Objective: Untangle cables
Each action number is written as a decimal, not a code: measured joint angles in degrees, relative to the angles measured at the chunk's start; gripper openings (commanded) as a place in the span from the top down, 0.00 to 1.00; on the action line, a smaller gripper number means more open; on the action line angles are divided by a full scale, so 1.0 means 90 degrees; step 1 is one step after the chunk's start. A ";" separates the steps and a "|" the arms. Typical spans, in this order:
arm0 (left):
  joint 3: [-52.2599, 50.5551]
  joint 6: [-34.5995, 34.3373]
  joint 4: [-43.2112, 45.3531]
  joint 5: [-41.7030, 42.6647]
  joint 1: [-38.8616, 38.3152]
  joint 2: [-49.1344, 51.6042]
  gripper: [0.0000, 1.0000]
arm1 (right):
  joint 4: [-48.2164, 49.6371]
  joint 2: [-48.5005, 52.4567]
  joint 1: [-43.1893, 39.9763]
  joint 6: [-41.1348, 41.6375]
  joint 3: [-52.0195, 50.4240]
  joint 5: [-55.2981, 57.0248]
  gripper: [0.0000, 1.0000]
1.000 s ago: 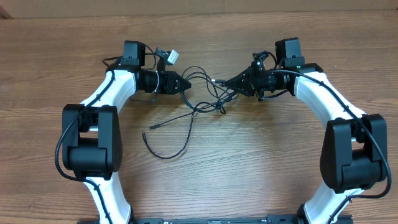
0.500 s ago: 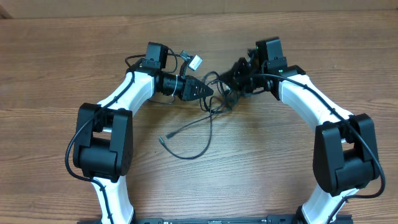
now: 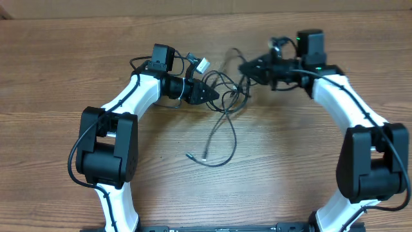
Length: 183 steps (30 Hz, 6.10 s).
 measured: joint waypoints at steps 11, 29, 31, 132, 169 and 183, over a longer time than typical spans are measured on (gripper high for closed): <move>0.0000 -0.1117 -0.0151 -0.2239 -0.0036 0.0000 0.91 | -0.1792 -0.0005 -0.0092 0.0029 -0.0002 0.2004 0.96; 0.0000 -0.1710 -0.0454 -0.2737 0.1321 0.0000 0.91 | -0.3534 -0.0007 -0.0308 0.0384 -0.0002 0.4585 0.96; 0.0000 -0.1707 -0.0437 -0.2652 0.1258 0.0000 0.85 | -0.3662 -0.0010 -0.0308 0.0282 0.0000 0.4619 0.96; 0.0066 0.0240 -0.1061 -0.5666 -0.1154 -0.0357 0.96 | -0.3623 -0.0010 -0.0459 -0.2994 -0.0121 0.2591 0.96; 0.0512 0.4335 -0.3640 0.0731 0.1020 -0.0357 0.96 | -0.2412 -0.0010 0.1404 -0.1596 -0.0304 0.2414 0.18; 0.0510 0.5093 -0.3725 0.1229 0.1005 -0.0357 0.96 | -0.1785 -0.0010 0.2446 -0.1377 -0.0304 0.3400 0.20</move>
